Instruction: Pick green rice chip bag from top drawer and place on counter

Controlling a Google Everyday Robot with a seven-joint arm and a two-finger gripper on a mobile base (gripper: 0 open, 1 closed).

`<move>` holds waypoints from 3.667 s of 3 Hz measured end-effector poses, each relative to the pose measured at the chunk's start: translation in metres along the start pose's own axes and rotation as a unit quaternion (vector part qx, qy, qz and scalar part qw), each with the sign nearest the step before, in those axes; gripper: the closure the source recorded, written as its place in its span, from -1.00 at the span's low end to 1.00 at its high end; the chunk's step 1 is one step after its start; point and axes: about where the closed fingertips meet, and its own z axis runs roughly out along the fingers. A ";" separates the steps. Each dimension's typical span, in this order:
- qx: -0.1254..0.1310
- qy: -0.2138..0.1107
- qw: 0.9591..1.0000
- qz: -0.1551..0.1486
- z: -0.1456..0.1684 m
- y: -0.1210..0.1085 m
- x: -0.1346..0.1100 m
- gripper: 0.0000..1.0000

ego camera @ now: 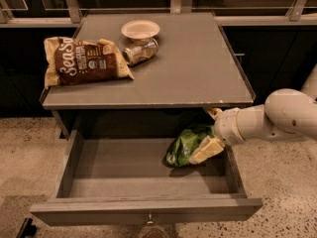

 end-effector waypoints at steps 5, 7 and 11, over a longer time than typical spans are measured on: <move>0.020 0.025 0.999 0.020 0.035 0.008 0.032 -1.00; -0.009 0.044 0.999 0.024 0.063 0.013 0.051 -0.92; -0.010 0.044 0.999 0.024 0.064 0.014 0.052 0.85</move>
Offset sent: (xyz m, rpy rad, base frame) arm -0.0054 -0.0078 -0.0036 0.0206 0.0016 -0.0458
